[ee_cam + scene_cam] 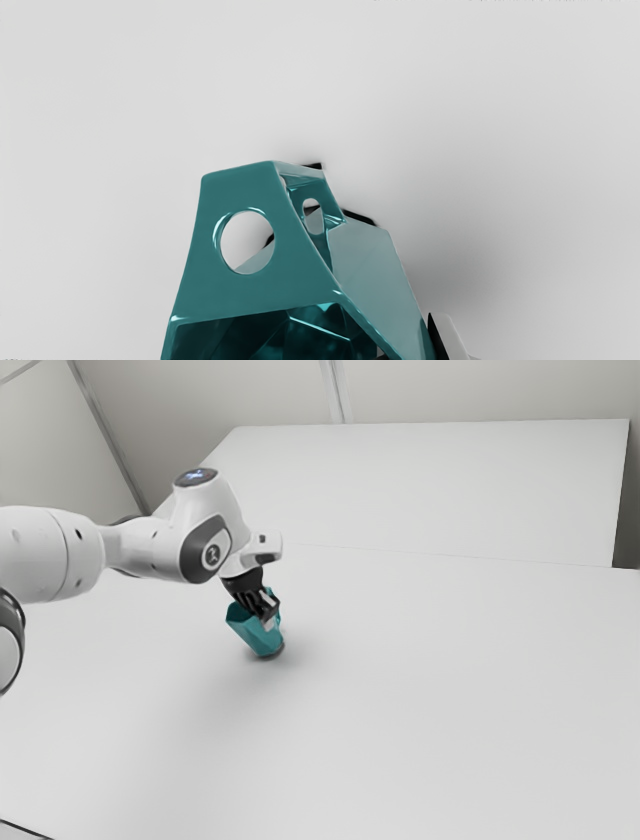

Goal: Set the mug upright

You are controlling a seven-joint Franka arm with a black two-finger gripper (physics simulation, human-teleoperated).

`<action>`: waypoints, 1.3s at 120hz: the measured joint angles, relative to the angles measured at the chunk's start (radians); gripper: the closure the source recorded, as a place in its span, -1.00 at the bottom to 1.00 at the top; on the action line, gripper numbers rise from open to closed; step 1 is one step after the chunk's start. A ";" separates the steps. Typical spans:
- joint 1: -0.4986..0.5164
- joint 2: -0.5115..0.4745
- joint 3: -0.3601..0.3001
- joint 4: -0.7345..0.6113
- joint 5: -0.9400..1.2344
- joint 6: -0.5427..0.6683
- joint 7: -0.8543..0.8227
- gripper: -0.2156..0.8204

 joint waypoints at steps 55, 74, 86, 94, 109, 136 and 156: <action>-0.005 0.029 -0.010 -0.004 0.024 0.043 -0.127 0.82; -0.004 0.022 -0.015 -0.001 0.013 0.039 -0.134 0.15; -0.003 0.009 -0.015 0.000 0.011 0.033 -0.138 -0.13; -0.002 -0.013 -0.016 0.005 0.010 0.019 -0.140 -0.25; -0.002 -0.060 -0.016 0.041 0.009 -0.041 -0.143 -0.40; 0.012 -0.073 -0.006 0.220 -0.038 -0.247 -0.143 -0.52; 0.020 -0.063 0.000 0.392 -0.028 -0.392 -0.143 -0.55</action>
